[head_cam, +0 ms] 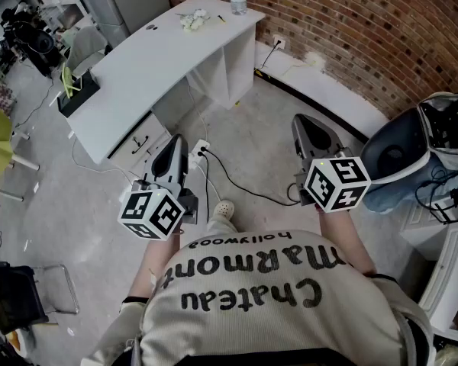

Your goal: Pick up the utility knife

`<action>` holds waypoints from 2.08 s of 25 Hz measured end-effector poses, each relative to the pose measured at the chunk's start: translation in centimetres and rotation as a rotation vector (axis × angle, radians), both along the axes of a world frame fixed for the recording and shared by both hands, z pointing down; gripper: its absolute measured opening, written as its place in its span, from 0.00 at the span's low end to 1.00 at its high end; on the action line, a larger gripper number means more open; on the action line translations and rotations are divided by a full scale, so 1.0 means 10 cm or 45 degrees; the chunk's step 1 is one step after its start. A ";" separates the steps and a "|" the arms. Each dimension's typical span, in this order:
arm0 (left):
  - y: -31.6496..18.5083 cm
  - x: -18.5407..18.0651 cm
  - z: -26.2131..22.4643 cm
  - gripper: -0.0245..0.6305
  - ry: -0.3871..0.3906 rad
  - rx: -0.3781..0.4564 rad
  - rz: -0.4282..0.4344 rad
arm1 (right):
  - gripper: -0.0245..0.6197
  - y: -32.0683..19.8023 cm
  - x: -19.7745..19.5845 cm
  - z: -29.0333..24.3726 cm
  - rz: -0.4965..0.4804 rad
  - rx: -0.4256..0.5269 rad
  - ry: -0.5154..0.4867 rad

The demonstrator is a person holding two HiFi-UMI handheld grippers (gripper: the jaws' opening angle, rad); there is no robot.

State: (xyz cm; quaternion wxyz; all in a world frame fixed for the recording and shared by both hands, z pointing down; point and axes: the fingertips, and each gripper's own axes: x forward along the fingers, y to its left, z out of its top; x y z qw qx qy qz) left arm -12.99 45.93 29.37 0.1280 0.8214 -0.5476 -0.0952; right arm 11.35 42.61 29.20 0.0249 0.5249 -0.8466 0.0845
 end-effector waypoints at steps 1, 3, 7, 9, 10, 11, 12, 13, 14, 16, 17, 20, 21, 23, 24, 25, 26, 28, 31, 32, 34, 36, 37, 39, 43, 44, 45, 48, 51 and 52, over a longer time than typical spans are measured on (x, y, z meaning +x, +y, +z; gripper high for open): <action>-0.01 0.02 -0.01 0.04 0.001 0.006 -0.008 | 0.04 -0.01 0.03 0.00 -0.002 -0.002 0.001; -0.02 0.05 -0.02 0.04 0.001 0.016 -0.018 | 0.04 -0.04 0.07 0.02 -0.006 -0.007 -0.001; -0.04 0.11 0.01 0.04 0.000 0.005 -0.017 | 0.04 -0.07 0.12 0.06 -0.011 -0.018 -0.017; -0.06 0.13 0.03 0.04 0.001 -0.006 -0.011 | 0.04 -0.09 0.13 0.09 -0.014 -0.022 -0.020; -0.08 0.15 0.04 0.04 -0.003 -0.010 -0.005 | 0.04 -0.11 0.13 0.10 -0.015 -0.025 -0.024; -0.09 0.16 0.05 0.04 -0.008 -0.016 0.000 | 0.04 -0.13 0.13 0.11 -0.018 -0.029 -0.033; -0.10 0.17 0.06 0.04 -0.012 -0.023 0.002 | 0.04 -0.15 0.13 0.13 -0.022 -0.035 -0.048; -0.12 0.17 0.09 0.04 -0.012 -0.031 -0.003 | 0.04 -0.17 0.13 0.15 -0.030 -0.045 -0.068; -0.15 0.16 0.11 0.04 -0.008 -0.038 -0.015 | 0.04 -0.20 0.13 0.18 -0.037 -0.058 -0.087; -0.21 0.14 0.13 0.04 0.005 -0.039 -0.045 | 0.04 -0.28 0.14 0.24 -0.048 -0.092 -0.107; -0.25 0.14 0.14 0.04 0.009 -0.036 -0.054 | 0.04 -0.32 0.14 0.28 -0.053 -0.107 -0.106; -0.39 0.16 0.17 0.04 0.016 -0.037 -0.057 | 0.03 -0.47 0.15 0.36 -0.062 -0.117 -0.090; -0.45 0.16 0.19 0.04 0.019 -0.042 -0.057 | 0.04 -0.54 0.15 0.38 -0.062 -0.114 -0.093; -0.60 0.14 0.23 0.04 0.025 -0.048 -0.061 | 0.04 -0.67 0.14 0.44 -0.066 -0.135 -0.104; -0.68 0.12 0.25 0.04 0.027 -0.049 -0.066 | 0.05 -0.74 0.13 0.49 -0.071 -0.158 -0.104; -0.77 0.10 0.27 0.04 0.030 -0.049 -0.072 | 0.05 -0.82 0.12 0.54 -0.076 -0.179 -0.097; -0.86 0.09 0.29 0.04 0.036 -0.050 -0.078 | 0.05 -0.89 0.11 0.58 -0.077 -0.195 -0.086; -1.07 0.08 0.33 0.04 0.053 -0.053 -0.082 | 0.05 -1.06 0.12 0.64 -0.068 -0.208 -0.063; -1.42 0.11 0.35 0.04 0.071 -0.061 -0.065 | 0.05 -1.37 0.14 0.67 -0.055 -0.230 -0.079; -1.54 0.12 0.35 0.04 0.074 -0.066 -0.057 | 0.05 -1.49 0.13 0.67 -0.059 -0.244 -0.103; -1.78 0.11 0.33 0.04 0.077 -0.069 -0.046 | 0.05 -1.72 0.07 0.63 -0.079 -0.262 -0.144; -2.04 0.09 0.27 0.04 0.083 -0.057 -0.047 | 0.04 -1.97 0.03 0.57 -0.089 -0.252 -0.138; -2.17 0.09 0.24 0.04 0.089 -0.048 -0.049 | 0.04 -2.10 0.02 0.53 -0.088 -0.241 -0.124; -2.40 0.08 0.20 0.04 0.097 -0.033 -0.045 | 0.04 -2.33 -0.01 0.49 -0.092 -0.226 -0.104; -2.78 0.05 0.18 0.04 0.099 -0.029 -0.035 | 0.04 -2.70 -0.07 0.47 -0.102 -0.219 -0.085; -2.87 0.03 0.17 0.04 0.103 -0.032 -0.038 | 0.04 -2.79 -0.09 0.47 -0.104 -0.220 -0.080; -2.96 0.02 0.17 0.04 0.109 -0.034 -0.043 | 0.04 -2.88 -0.10 0.46 -0.107 -0.220 -0.079; -3.18 -0.04 0.15 0.04 0.112 -0.030 -0.061 | 0.04 -3.11 -0.13 0.41 -0.119 -0.204 -0.083; -3.36 -0.05 0.13 0.04 0.114 -0.014 -0.064 | 0.04 -3.28 -0.11 0.37 -0.119 -0.168 -0.084; -3.40 -0.05 0.14 0.04 0.115 -0.011 -0.064 | 0.04 -3.33 -0.10 0.39 -0.119 -0.163 -0.082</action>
